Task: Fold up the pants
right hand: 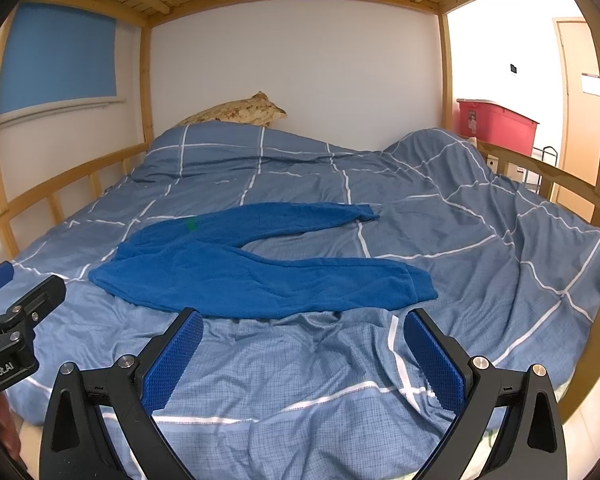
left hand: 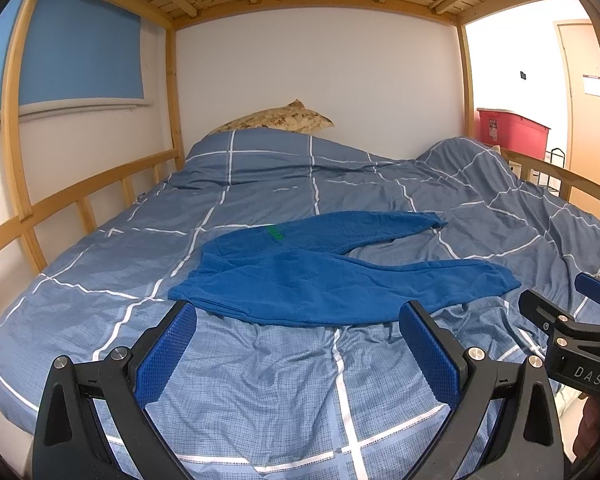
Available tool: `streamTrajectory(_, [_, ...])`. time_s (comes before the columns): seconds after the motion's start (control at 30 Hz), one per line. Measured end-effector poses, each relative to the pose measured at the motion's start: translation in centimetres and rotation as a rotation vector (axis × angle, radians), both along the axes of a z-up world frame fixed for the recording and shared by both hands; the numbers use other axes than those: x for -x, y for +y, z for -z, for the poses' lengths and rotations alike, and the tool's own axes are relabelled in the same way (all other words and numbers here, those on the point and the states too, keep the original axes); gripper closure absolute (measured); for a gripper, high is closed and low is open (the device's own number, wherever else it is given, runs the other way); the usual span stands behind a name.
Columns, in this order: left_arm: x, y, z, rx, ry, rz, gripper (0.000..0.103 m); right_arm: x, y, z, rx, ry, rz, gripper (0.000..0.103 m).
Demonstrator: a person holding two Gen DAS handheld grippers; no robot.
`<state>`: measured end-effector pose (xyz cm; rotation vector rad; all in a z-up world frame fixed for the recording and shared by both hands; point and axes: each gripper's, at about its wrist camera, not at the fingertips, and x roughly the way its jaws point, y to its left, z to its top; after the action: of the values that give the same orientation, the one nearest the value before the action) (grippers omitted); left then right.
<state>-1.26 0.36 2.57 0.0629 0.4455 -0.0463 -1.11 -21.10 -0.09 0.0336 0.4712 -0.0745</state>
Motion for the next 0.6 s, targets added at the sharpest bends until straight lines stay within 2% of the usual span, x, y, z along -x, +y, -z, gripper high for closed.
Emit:
streamTrajectory(0.37, [-0.4,0.0,0.5,-0.003,0.012,-0.002,0.0,-0.1,-0.1,0.0,0.002,0.008,-0.001,0.001])
streamTrajectory(0.6, [-2.2,-0.7,1.5,-0.02,0.029,0.003,0.0,-1.6,-0.5,1.1,-0.001,0.033,-0.005,0.001])
